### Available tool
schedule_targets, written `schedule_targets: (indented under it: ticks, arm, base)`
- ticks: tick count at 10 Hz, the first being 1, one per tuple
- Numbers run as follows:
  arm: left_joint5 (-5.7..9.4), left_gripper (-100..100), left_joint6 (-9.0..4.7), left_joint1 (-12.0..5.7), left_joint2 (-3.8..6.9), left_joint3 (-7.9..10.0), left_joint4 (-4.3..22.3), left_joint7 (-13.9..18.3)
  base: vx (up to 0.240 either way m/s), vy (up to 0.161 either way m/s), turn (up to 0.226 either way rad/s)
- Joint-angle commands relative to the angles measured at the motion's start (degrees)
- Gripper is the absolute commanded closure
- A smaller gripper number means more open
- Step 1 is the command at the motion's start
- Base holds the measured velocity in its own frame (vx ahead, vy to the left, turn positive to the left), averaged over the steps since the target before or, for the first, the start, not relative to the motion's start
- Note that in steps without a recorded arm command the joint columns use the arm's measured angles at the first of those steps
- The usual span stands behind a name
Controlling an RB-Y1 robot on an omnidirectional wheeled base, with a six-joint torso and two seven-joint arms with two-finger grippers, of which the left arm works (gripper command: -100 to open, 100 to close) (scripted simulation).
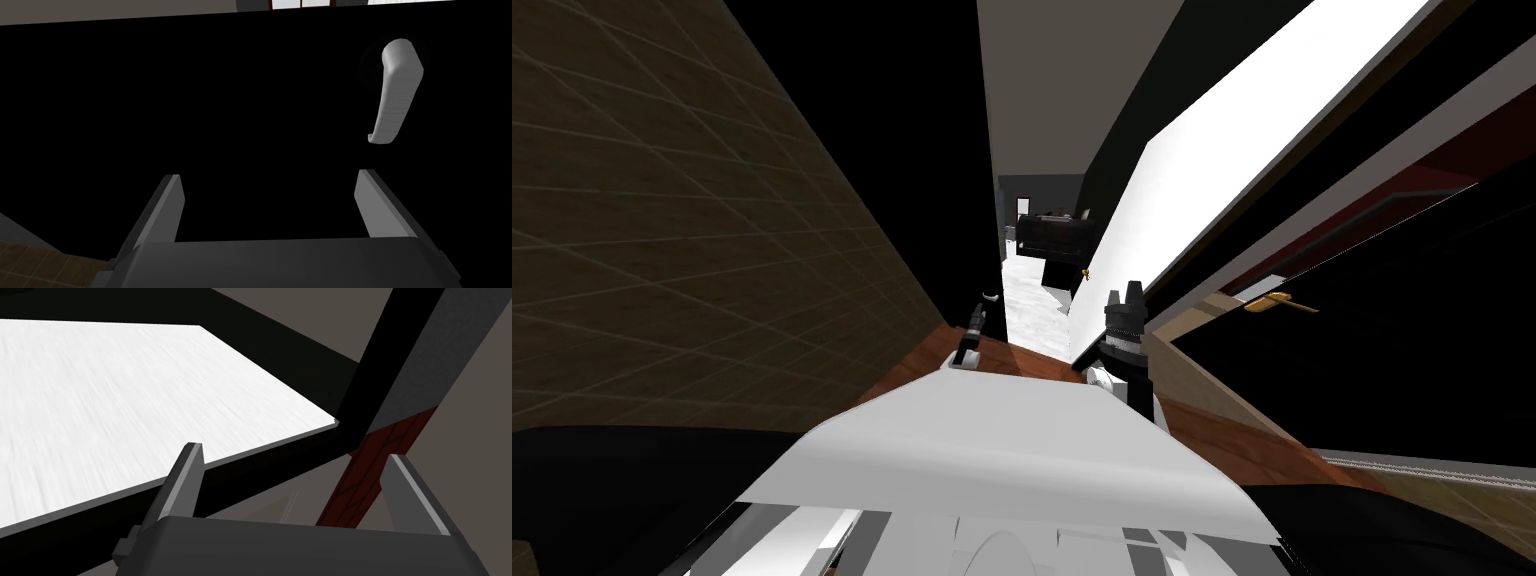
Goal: Push the door open
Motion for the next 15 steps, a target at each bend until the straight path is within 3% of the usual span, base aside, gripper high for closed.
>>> schedule_targets:
  ticks: [1, 3, 4, 10, 15]
  arm:
    - [0.12, -100, -0.39, -1.08, -0.31, -0.05, 2.7, -0.2]
    - [0.32, -100, -0.97, -2.28, -0.44, -0.08, 5.7, -0.2]
    - [0.32, -100, -0.97, -2.28, -0.44, -0.08, 6.0, -0.2]
    - [0.95, -100, -2.80, -6.09, -1.01, -0.18, 16.2, -0.4]
    - [1.28, -100, -3.79, -8.15, -1.49, -0.24, 21.8, -0.4]
  base:
    - [0.017, 0.141, -0.158]
    - [0.009, 0.148, -0.155]
    - [0.021, 0.083, -0.033]
    - [0.005, 0.116, -0.157]
    - [-0.009, 0.122, -0.095]
